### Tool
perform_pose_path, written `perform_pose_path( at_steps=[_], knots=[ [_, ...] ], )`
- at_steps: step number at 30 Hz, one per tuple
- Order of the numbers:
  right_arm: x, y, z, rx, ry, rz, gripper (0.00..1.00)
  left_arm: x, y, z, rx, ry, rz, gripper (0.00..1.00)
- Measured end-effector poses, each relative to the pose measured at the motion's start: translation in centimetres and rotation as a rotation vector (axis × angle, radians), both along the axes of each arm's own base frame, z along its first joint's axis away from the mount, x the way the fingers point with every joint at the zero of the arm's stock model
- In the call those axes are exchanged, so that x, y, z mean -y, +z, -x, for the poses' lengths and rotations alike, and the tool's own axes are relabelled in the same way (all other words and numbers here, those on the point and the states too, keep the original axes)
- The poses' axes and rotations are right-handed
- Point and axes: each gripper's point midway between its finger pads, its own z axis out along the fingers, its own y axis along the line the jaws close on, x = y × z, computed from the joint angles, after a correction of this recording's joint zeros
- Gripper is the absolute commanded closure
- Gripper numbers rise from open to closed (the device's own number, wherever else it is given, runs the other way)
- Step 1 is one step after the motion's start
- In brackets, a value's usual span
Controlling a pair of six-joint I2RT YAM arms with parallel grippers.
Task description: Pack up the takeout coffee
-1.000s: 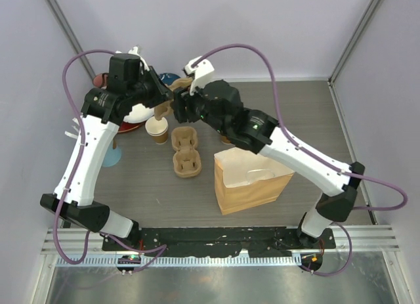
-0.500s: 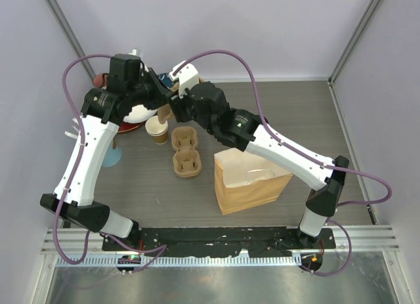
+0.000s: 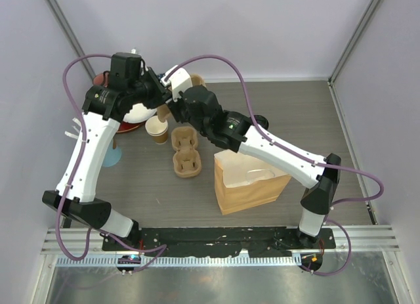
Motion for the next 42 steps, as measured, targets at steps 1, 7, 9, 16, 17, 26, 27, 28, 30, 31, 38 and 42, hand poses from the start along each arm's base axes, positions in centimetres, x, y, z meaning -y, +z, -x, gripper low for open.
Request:
perform_pose_path(
  at_steps=[1, 7, 9, 16, 17, 26, 27, 28, 30, 31, 38, 42],
  knots=[
    [0.0, 0.0, -0.1, 0.004, -0.003, 0.006, 0.57, 0.0, 0.1, -0.1, 0.002, 0.0, 0.0, 1.0],
    [0.5, -1.0, -0.7, 0.024, -0.028, 0.08, 0.95, 0.4, 0.8, 0.0, 0.015, -0.019, 0.014, 1.0],
    [0.5, -1.3, -0.9, 0.03, -0.034, 0.099, 0.99, 0.6, 0.8, 0.2, 0.006, -0.03, 0.023, 1.0],
    [0.8, -1.3, -1.1, 0.047, -0.049, 0.123, 0.99, 0.8, 0.8, 0.1, 0.005, -0.04, 0.033, 1.0],
    [0.8, -1.4, -1.2, 0.046, -0.049, 0.124, 0.99, 0.9, 0.7, 0.1, 0.004, -0.041, 0.034, 1.0],
    [1.2, -4.7, -1.4, -0.055, 0.01, 0.09, 0.99, 0.8, -2.7, -0.2, -0.052, -0.055, 0.011, 0.82],
    [1.3, -5.2, -1.4, -0.07, 0.015, 0.083, 0.99, 0.8, -3.2, -0.3, -0.056, -0.06, 0.005, 0.78],
    [1.5, -5.6, -1.4, -0.085, 0.014, 0.076, 0.99, 0.8, -3.6, -0.3, -0.059, -0.07, -0.003, 0.75],
    [2.2, -6.8, -1.6, -0.112, 0.002, 0.084, 0.99, 0.7, -4.1, -0.3, -0.056, -0.083, -0.019, 0.64],
    [2.4, -7.3, -1.7, -0.125, -0.004, 0.087, 0.99, 0.6, -4.3, -0.4, -0.05, -0.086, -0.027, 0.61],
    [3.6, -10.3, -2.2, -0.197, -0.032, 0.103, 0.99, -0.2, -5.3, -1.0, -0.016, -0.117, -0.069, 0.37],
    [3.7, -10.5, -2.1, -0.215, -0.028, 0.092, 0.99, -0.2, -4.6, -1.3, 0.051, -0.22, -0.072, 0.34]
  ],
)
